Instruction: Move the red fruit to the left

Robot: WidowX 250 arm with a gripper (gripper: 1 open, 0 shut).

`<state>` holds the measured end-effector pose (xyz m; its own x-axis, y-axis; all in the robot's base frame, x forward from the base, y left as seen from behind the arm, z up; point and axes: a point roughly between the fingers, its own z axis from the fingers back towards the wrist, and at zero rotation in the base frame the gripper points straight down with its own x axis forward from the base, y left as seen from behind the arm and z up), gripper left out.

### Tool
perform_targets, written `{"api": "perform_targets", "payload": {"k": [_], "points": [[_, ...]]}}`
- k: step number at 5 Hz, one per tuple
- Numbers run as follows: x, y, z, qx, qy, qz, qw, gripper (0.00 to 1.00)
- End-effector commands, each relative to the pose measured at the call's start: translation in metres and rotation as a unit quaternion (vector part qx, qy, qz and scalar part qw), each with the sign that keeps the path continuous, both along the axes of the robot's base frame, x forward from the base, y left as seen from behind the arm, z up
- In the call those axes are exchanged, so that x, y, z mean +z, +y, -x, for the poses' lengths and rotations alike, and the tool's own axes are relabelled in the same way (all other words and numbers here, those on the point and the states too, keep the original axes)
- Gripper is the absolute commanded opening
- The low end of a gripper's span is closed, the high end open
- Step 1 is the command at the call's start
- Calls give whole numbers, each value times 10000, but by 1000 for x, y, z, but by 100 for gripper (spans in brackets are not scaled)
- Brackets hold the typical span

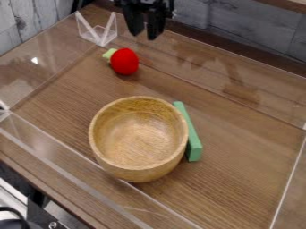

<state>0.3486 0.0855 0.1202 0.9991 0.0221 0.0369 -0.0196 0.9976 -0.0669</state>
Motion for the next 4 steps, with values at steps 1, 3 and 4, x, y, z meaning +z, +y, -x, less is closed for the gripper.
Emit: {"api": "perform_targets", "payload": {"k": [1,3,4], "points": [[22,3,-9,-19,-245,-124,9996,100],[16,24,-13,-315,-32,-166,9994,100],[15,14,-17,-347,74,-180,9992,100]]}}
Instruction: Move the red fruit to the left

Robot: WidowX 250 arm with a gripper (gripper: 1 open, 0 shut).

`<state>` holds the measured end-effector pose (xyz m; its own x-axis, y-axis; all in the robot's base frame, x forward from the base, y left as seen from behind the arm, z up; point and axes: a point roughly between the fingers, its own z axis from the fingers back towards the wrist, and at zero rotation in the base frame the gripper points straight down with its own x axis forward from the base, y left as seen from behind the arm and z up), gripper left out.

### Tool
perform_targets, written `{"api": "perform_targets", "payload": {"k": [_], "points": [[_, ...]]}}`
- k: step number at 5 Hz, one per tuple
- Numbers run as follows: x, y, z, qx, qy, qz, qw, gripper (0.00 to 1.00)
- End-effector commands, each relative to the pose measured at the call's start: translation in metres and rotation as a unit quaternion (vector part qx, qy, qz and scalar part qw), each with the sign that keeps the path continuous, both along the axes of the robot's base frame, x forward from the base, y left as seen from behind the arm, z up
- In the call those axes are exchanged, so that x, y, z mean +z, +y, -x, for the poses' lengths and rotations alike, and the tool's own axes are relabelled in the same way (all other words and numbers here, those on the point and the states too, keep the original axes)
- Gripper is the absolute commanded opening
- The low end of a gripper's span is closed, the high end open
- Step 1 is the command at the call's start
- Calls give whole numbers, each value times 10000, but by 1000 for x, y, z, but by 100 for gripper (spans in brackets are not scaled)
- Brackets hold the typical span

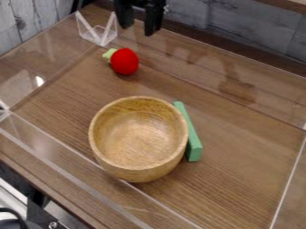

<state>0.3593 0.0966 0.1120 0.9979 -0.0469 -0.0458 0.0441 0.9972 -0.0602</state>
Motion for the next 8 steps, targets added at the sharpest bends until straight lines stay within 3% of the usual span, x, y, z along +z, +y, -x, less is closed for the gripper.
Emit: {"api": "perform_targets", "payload": {"k": [1,3,4,6,8], "points": [[24,-6,-10,-46,-237,-142,9996,100],[13,-9,-1,-124,-38,-168,9998,100],[18,-12,-2,-60,39,-178,9998,100],[13,-40,-10,52,232,-90,9997,100],[-14,-52,-4,4,311,55,9995,100]]}}
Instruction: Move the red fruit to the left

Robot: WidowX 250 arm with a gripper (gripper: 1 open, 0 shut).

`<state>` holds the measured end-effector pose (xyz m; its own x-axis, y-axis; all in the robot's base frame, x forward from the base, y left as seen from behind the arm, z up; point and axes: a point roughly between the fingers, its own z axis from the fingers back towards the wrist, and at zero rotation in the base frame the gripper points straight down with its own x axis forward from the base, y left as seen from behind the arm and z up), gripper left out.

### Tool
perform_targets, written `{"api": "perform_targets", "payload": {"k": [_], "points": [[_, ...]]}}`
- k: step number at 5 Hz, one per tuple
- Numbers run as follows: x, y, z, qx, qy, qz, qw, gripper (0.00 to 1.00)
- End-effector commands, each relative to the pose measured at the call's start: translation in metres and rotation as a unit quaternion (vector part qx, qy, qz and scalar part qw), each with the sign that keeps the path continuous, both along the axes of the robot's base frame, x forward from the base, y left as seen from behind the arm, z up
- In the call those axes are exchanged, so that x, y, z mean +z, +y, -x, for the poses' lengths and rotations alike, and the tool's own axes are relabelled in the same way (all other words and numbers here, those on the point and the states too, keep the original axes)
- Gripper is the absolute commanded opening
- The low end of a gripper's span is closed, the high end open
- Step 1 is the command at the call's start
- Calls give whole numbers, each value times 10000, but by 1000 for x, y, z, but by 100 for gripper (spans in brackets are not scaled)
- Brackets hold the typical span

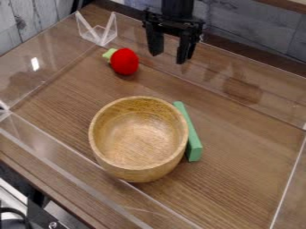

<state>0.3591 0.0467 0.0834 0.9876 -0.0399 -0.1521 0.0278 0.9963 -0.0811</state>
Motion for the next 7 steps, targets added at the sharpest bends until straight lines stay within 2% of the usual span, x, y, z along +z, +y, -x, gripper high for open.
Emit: {"api": "perform_targets", "payload": {"k": [1,2,3,4,5,6,7], "points": [[11,-12,-4,90,-237,-23,9997,100],[8,-24,-5,211,-261,-14,9994,0],[10,-37,-10,239,-298,0,9993,100],[15,-44,-15,302,-338,57,9990,100],[17,-40,-17,542,-441,68,9975,100],[18,-35,-16,734,-547,70,9958,100],[12,-21,-12,958,-650,56,9933,100]]}}
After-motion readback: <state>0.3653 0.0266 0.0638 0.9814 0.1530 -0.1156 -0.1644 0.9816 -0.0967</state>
